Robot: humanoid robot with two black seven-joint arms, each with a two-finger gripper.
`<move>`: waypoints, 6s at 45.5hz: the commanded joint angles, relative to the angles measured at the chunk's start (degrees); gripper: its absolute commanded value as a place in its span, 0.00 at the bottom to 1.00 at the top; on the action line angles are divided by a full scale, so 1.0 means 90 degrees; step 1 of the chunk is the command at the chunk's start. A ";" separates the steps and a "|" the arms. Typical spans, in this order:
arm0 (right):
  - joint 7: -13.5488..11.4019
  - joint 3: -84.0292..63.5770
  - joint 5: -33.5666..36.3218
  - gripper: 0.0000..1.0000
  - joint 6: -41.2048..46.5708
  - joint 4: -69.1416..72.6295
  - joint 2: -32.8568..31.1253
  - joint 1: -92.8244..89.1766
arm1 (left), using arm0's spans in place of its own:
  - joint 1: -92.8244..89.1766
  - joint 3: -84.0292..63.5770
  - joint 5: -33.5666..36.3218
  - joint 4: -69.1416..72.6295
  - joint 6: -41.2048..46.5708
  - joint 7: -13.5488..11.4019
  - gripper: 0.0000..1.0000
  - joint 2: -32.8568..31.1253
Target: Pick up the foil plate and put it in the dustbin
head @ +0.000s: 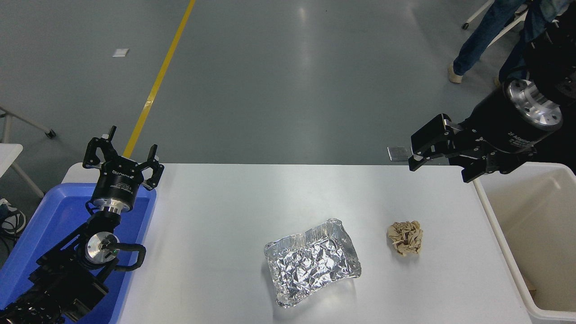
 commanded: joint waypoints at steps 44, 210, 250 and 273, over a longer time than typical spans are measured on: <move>0.0010 0.0017 0.0054 1.00 0.0000 -0.0059 0.0414 -0.0109 | 0.0000 0.0000 0.0000 -0.0009 -0.0001 -0.0001 0.98 0.0000; 0.0029 0.1325 0.0493 0.98 -0.4297 -0.3975 0.2894 -0.7257 | -0.0009 0.0000 0.0000 0.0001 -0.0001 0.0008 0.98 0.0000; 0.0098 0.1638 -0.0523 0.00 -0.4443 -0.3770 0.2894 -0.7150 | -0.0009 0.0000 0.0000 0.0000 -0.0001 0.0008 0.98 0.0000; 0.0117 0.1657 -0.0523 0.00 -0.4346 -0.2980 0.2885 -0.6008 | -0.0009 0.0000 0.0000 -0.0009 -0.0001 0.0008 0.98 0.0000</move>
